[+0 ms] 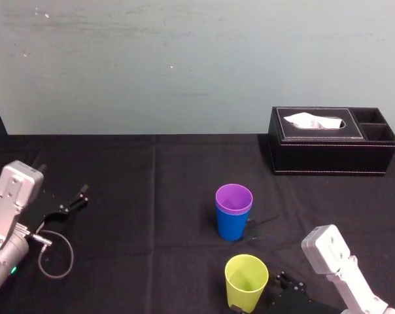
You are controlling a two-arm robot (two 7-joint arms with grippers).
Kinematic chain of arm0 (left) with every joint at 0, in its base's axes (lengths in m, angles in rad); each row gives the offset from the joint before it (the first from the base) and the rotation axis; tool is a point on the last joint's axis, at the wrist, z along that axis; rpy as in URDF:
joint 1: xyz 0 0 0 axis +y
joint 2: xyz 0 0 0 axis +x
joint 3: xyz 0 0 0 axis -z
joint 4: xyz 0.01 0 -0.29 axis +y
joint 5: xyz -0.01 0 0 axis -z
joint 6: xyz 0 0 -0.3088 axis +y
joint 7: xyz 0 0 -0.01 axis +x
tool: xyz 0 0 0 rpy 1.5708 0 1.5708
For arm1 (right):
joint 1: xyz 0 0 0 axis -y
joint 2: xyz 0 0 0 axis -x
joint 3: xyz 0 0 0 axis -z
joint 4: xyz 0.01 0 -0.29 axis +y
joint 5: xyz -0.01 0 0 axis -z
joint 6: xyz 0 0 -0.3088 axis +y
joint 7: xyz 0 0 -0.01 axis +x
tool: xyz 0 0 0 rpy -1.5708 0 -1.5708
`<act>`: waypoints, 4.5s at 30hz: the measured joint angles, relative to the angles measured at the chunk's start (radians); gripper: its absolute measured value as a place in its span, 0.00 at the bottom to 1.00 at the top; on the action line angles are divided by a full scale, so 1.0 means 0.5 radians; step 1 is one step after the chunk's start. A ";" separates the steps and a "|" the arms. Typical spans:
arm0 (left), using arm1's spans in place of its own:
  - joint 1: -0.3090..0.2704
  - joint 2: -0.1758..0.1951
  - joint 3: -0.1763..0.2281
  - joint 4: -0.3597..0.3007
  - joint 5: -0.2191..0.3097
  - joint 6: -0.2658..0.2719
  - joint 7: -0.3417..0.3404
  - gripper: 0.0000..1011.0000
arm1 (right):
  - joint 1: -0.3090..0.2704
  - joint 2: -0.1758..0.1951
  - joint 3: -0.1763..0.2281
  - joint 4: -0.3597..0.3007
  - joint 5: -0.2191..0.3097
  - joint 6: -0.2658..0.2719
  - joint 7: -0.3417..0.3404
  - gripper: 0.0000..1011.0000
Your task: Stack the three plastic cups sequentially using one hand.
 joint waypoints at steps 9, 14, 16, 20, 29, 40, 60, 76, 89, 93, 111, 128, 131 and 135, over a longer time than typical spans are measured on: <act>0.000 0.000 0.000 0.000 0.000 0.000 0.000 0.99 | 0.036 -0.026 -0.021 0.030 -0.033 0.011 0.005 0.99; 0.000 0.000 0.000 0.000 0.000 0.000 0.000 0.99 | 0.057 -0.053 -0.032 0.052 -0.060 0.009 -0.001 0.99; 0.000 0.000 0.000 0.000 0.000 0.000 0.000 0.99 | 0.062 -0.061 -0.036 0.058 -0.068 0.007 -0.002 0.99; 0.000 0.000 0.000 0.000 0.000 0.000 0.000 0.99 | 0.075 -0.082 -0.046 0.075 -0.085 0.001 -0.002 0.99; 0.000 0.000 0.000 0.000 0.000 0.000 0.000 0.99 | 0.107 -0.128 -0.061 0.127 -0.125 -0.020 -0.002 0.99; 0.000 0.000 0.000 0.000 0.000 0.000 0.000 0.99 | 0.122 -0.170 -0.063 0.170 -0.164 -0.040 -0.002 0.99; 0.000 0.000 0.000 0.000 0.000 0.000 0.000 0.99 | 0.129 -0.186 -0.061 0.189 -0.166 -0.054 0.012 0.99; 0.000 0.000 0.000 0.000 0.000 0.000 0.000 0.99 | 0.127 -0.184 -0.061 0.184 -0.164 -0.051 0.011 0.71; 0.000 0.000 0.000 0.000 0.000 0.000 0.000 0.99 | 0.128 -0.183 -0.044 0.144 -0.157 -0.040 0.011 0.71; 0.000 0.000 0.000 0.000 0.000 0.000 0.000 0.99 | 0.154 -0.190 -0.016 0.115 -0.132 -0.014 0.011 0.71; 0.000 0.000 0.000 0.000 0.000 0.000 0.000 0.99 | 0.636 -0.261 -0.033 0.142 -0.042 0.161 0.047 0.71; 0.000 0.000 0.000 0.000 0.000 0.000 0.000 0.99 | 0.938 -0.347 -0.117 0.481 0.025 0.229 0.037 0.71; 0.000 0.000 0.000 0.000 0.000 0.000 0.000 0.99 | 0.958 -0.349 -0.129 0.518 0.023 0.226 0.038 0.71; 0.000 0.000 0.000 0.000 0.000 0.000 0.000 0.99 | 0.977 -0.356 -0.134 0.562 0.022 0.199 0.036 0.71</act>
